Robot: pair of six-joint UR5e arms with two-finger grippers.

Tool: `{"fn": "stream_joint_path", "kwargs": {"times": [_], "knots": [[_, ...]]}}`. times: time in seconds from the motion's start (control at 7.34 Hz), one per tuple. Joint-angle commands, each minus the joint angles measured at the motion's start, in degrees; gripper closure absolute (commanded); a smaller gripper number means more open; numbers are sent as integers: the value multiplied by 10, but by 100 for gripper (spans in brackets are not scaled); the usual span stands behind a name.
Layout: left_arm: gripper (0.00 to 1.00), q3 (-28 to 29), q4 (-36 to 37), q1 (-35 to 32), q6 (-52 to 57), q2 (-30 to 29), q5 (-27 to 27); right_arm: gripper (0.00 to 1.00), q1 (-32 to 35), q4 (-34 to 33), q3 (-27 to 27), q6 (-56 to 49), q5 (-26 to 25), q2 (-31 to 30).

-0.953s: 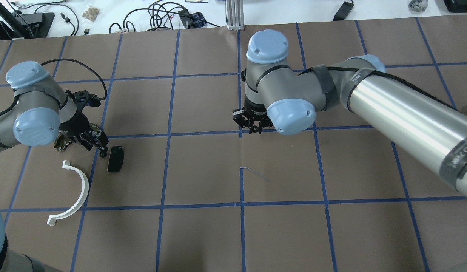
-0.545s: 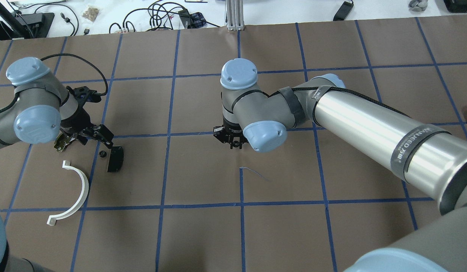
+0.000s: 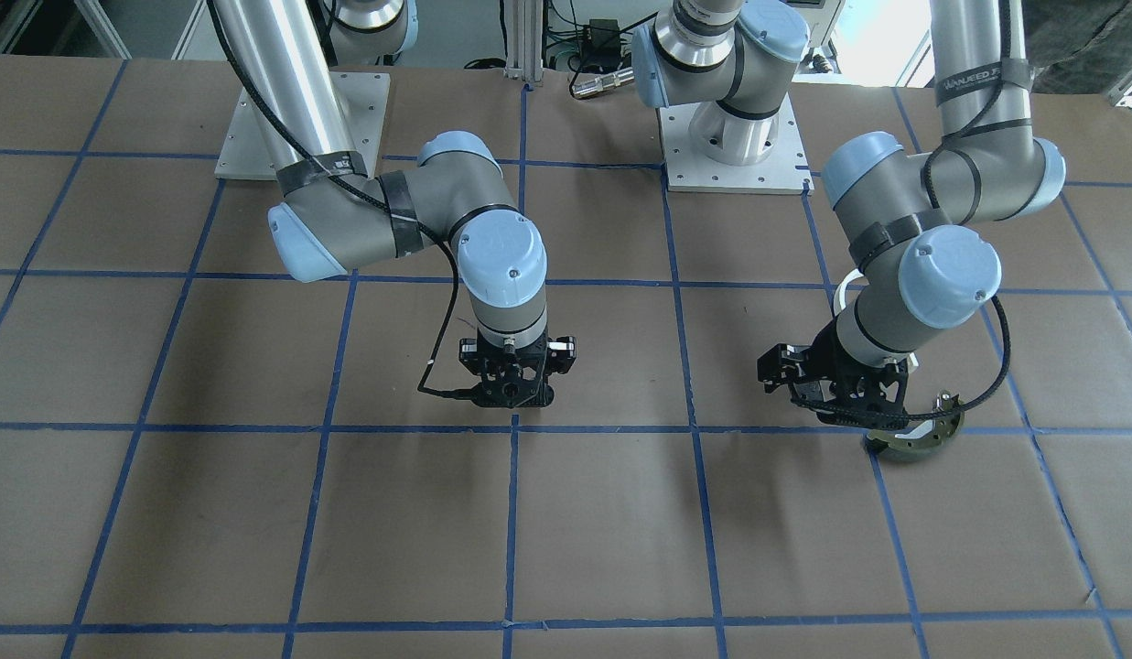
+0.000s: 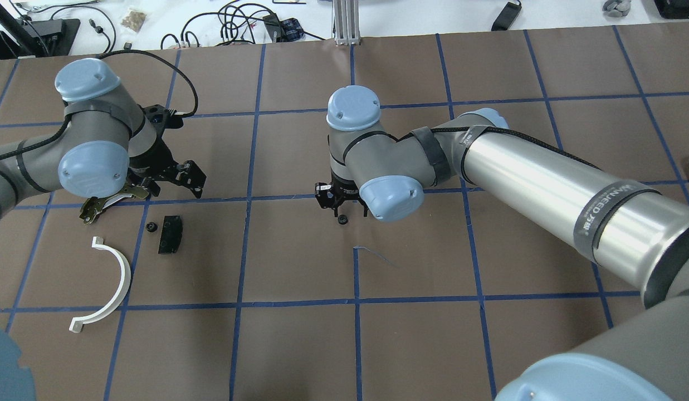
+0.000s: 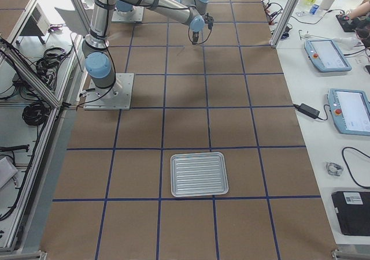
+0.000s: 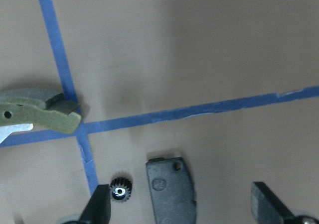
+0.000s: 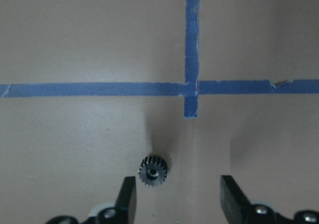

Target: Place bearing gear from tray to pile

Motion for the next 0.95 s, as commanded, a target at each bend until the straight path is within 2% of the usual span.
{"fn": "stream_joint_path", "kwargs": {"times": [0.0, 0.27, 0.41, 0.68, 0.82], "knots": [[0, 4, 7, -52, -126, -3, -35, 0, -58, 54, -15, -114, -40, -33], [0, 38, 9, -162, -266, -18, -37, 0, -134, 130, -7, -233, -48, -94], [0, 61, 10, -217, -327, -33, -37, 0, -163, 137, -10, -259, -59, -135], [0, 74, 60, -295, -371, -74, -36, 0, -184, 201, -21, -272, -60, -227], [0, 76, 83, -315, -398, -95, -34, 0, -182, 207, -27, -265, -60, -256]]}}
